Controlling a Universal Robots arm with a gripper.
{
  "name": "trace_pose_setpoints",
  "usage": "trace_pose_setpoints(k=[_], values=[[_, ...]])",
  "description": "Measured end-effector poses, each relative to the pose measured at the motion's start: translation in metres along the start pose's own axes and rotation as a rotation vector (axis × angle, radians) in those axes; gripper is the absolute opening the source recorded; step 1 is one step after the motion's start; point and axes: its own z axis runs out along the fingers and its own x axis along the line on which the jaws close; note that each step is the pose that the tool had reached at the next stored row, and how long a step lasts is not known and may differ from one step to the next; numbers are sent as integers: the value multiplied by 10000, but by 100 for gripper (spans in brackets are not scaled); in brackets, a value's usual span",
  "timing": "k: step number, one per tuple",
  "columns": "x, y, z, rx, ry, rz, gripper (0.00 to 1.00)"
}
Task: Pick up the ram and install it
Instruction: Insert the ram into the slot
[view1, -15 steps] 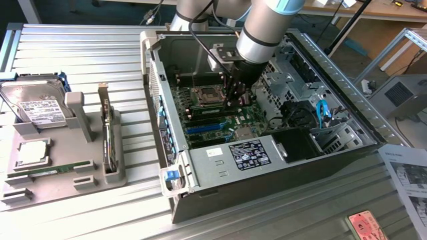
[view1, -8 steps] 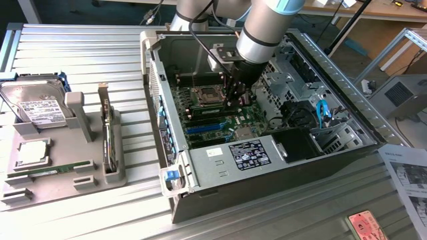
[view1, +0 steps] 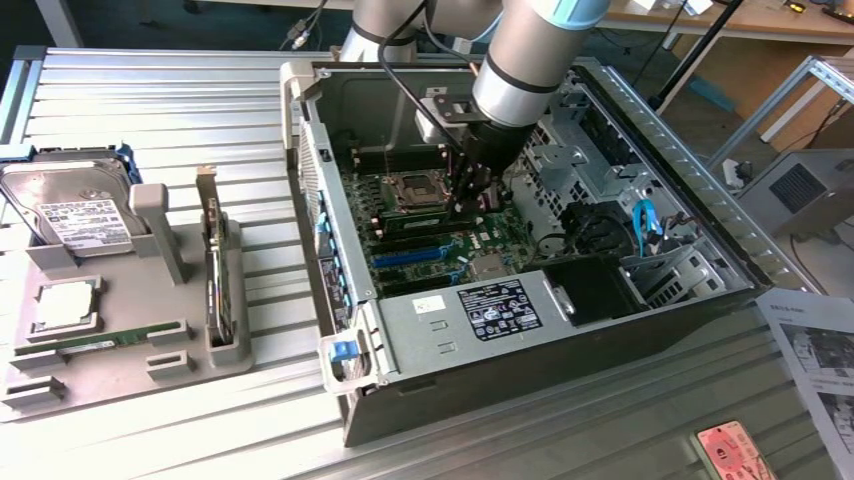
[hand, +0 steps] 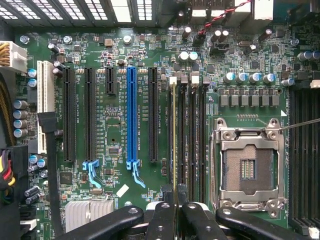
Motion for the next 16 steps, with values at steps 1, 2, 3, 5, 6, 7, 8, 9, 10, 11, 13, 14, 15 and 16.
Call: trace_pose_setpoints(k=[1,2,3,5,6,7,8,9,10,11,13,14,15,16], values=[[0,0,0,-1,1,-21,12],[0,0,0,-2,1,-44,12],[0,0,0,-2,3,-74,12],[0,0,0,-4,5,-124,12],[0,0,0,-4,5,-136,12],[0,0,0,-4,5,-137,12],[0,0,0,-4,5,-138,12],[0,0,0,-4,5,-138,12],[0,0,0,-5,5,-138,12],[0,0,5,-4,3,-139,12],[0,0,8,-4,5,-138,12],[0,0,9,-4,5,-139,12],[0,0,9,-4,4,-138,12],[0,0,9,-4,5,-138,12]])
